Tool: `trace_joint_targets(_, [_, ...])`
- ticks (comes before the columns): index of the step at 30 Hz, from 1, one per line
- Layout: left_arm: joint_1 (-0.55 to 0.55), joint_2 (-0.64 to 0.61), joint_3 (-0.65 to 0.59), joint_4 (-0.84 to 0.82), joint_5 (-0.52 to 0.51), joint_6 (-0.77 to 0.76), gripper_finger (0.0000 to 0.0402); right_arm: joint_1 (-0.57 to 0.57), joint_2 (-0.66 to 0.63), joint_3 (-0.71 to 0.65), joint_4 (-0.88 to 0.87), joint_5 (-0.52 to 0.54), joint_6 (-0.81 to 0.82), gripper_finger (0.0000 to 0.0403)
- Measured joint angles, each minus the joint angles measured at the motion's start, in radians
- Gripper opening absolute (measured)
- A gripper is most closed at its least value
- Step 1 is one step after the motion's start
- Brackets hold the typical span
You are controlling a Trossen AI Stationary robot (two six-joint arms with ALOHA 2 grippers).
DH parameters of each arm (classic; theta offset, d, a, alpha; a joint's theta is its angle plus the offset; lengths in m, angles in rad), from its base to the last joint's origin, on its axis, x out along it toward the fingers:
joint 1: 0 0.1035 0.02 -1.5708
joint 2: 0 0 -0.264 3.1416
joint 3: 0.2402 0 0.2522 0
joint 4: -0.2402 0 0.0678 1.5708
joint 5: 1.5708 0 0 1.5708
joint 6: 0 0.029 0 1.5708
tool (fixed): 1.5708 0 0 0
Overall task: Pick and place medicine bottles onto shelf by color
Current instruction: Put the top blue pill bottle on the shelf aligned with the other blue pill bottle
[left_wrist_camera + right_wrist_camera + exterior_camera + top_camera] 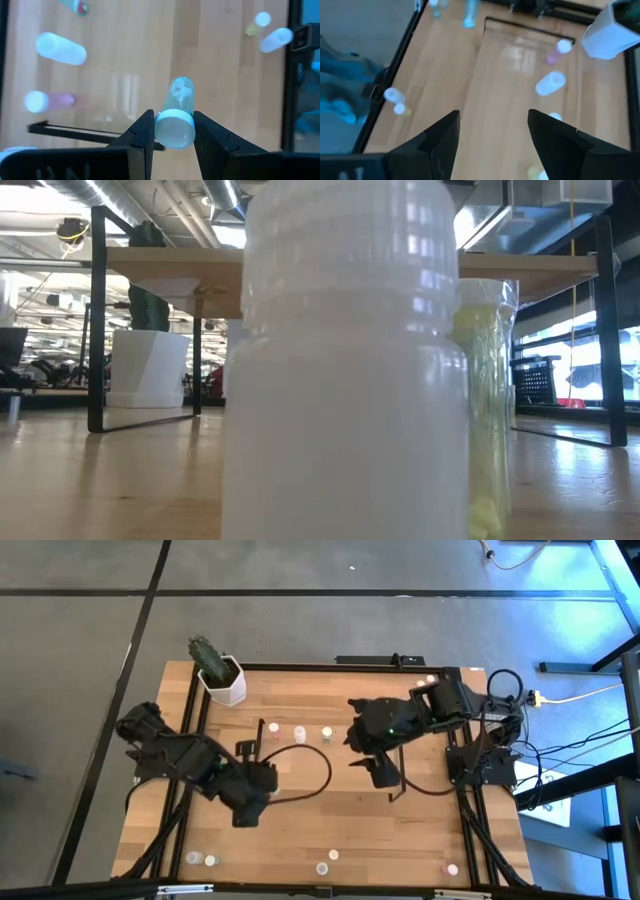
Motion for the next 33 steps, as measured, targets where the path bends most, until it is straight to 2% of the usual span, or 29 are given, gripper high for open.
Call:
trace_joint_targets(8, [0.068,0.017,0.000,0.005,-0.001,0.138,0.0094,0.058,0.000,0.000,-0.065,0.001,0.022,0.0236])
trace_joint_targets(16, [0.086,0.077,0.000,0.057,0.061,0.251,0.0094,0.065,0.000,0.000,-0.076,0.021,0.031,0.0236])
trace_joint_targets(24, [0.070,0.126,0.000,0.102,0.064,0.203,0.0094,0.073,0.000,0.000,-0.079,0.010,0.023,0.0236])
trace_joint_targets(29, [0.031,0.186,0.000,0.111,0.071,0.089,0.0094,0.111,0.000,0.000,-0.110,0.002,-0.023,0.0236])
trace_joint_targets(33, [-0.007,0.240,0.000,0.133,0.120,0.023,0.0094,0.149,0.000,0.000,-0.116,0.002,-0.025,0.0236])
